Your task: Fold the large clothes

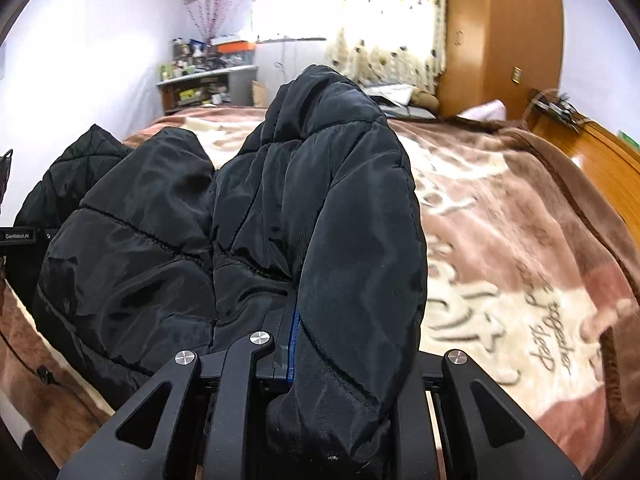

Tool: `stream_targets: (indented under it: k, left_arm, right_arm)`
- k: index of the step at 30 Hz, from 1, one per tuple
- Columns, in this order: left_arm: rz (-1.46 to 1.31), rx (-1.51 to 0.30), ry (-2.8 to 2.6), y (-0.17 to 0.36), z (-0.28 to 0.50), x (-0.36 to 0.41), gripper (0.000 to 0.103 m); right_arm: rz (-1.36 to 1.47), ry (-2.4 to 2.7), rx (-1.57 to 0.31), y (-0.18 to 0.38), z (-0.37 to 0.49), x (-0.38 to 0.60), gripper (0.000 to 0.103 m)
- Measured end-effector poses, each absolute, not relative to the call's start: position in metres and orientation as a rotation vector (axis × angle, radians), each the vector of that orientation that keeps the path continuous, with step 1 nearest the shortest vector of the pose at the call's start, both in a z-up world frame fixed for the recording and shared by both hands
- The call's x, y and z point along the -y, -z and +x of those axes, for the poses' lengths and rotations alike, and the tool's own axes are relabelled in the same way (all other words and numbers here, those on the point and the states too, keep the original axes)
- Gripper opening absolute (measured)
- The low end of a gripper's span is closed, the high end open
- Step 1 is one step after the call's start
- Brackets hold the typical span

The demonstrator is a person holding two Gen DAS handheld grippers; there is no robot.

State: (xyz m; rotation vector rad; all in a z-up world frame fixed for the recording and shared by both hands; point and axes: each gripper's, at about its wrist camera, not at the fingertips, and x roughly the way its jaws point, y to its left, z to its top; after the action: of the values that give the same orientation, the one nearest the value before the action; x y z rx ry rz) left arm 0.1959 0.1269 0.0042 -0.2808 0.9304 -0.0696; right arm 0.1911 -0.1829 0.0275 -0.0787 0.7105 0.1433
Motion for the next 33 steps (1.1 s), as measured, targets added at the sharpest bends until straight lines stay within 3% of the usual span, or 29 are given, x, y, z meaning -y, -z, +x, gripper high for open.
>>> stream_targets:
  k: [15, 25, 30, 33]
  left_arm:
    - [-0.285, -0.87, -0.118, -0.016, 0.195, -0.283, 0.03]
    - [-0.301, -0.961, -0.21, 0.05, 0.192, -0.328, 0.031]
    - [-0.3, -0.975, -0.214, 0.068, 0.193, -0.332, 0.04]
    - [-0.291, -0.987, -0.227, 0.076, 0.194, -0.338, 0.06]
  right_arm:
    - [-0.062, -0.29, -0.67, -0.01, 0.223, 0.08, 0.017]
    - [-0.074, -0.298, -0.758, 0.046, 0.231, 0.045, 0.018]
    - [-0.064, -0.272, -0.786, 0.06, 0.234, 0.044, 0.019]
    - [-0.026, -0.262, -0.811, 0.067, 0.241, 0.047, 0.023]
